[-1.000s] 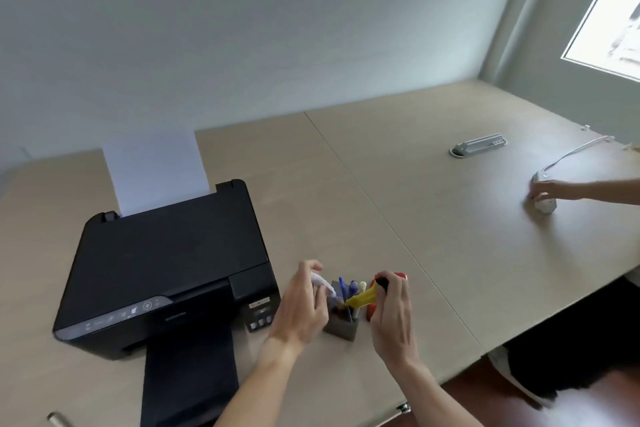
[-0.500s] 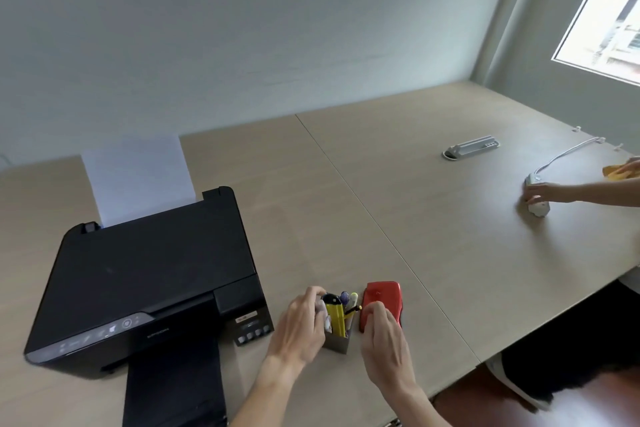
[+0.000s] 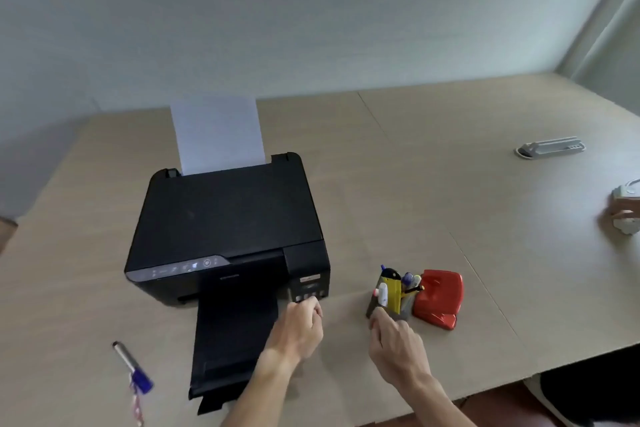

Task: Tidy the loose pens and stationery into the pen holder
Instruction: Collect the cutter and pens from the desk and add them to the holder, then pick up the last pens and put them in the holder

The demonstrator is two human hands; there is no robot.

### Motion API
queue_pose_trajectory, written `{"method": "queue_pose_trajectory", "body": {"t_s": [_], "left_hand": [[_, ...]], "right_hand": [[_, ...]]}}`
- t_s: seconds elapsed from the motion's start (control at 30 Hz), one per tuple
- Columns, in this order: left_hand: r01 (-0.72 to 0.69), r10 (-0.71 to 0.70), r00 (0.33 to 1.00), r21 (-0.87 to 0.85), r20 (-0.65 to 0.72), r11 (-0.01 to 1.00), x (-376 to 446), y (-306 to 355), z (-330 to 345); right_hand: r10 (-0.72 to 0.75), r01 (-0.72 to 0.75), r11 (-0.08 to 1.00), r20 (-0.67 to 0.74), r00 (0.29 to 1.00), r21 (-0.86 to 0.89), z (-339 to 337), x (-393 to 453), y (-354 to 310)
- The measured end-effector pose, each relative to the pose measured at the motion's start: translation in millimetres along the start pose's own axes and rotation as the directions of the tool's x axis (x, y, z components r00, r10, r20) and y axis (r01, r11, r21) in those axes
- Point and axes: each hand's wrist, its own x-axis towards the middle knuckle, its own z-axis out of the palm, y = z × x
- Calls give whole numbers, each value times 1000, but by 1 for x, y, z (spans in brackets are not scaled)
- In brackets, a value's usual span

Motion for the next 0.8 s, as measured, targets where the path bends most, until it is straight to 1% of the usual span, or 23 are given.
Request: {"method": "queue_pose_trajectory", "body": {"t_s": [0.07,0.13,0.23,0.33,0.4,0.47,0.53,0.67,0.73,0.8], "left_hand": [[50,-50,999,-16,5,999,-14,-22,-8],[95,-95,995,-28,-18,995,-29,-47,-19],[192,-200,974,-86,-106,978,-49,-92,-40],[339,-373,898,-175,-233,924,-75,-140,-62],[428,-482,823,-230,-301,874,-94,-172,-74],[520,-577,748,-249,-329,817,-111,-200,-84],[614,-657,681,-238,-324,753,-125,-225,-87],[751,-791,579,-249,-198,612,-146,-257,-75],[786,-820,554,-238,-141,571,-149,-267,-69],[792,-825,556,-233,-103,564,-148,-272,-68]], "right_hand": [[-94,94,995,34,995,-18,12,1,-21],[-196,199,980,72,978,-30,26,2,-47],[-328,335,942,150,933,-28,52,7,-92],[-462,484,874,235,855,-42,78,8,-142],[-538,566,824,278,796,-23,94,7,-176],[-595,633,774,323,736,-16,111,6,-209],[-639,684,729,356,682,-2,128,4,-242],[-644,734,679,494,584,17,157,-1,-297],[-621,739,674,536,571,-7,173,1,-314],[-585,734,675,556,591,-70,189,3,-324]]}}
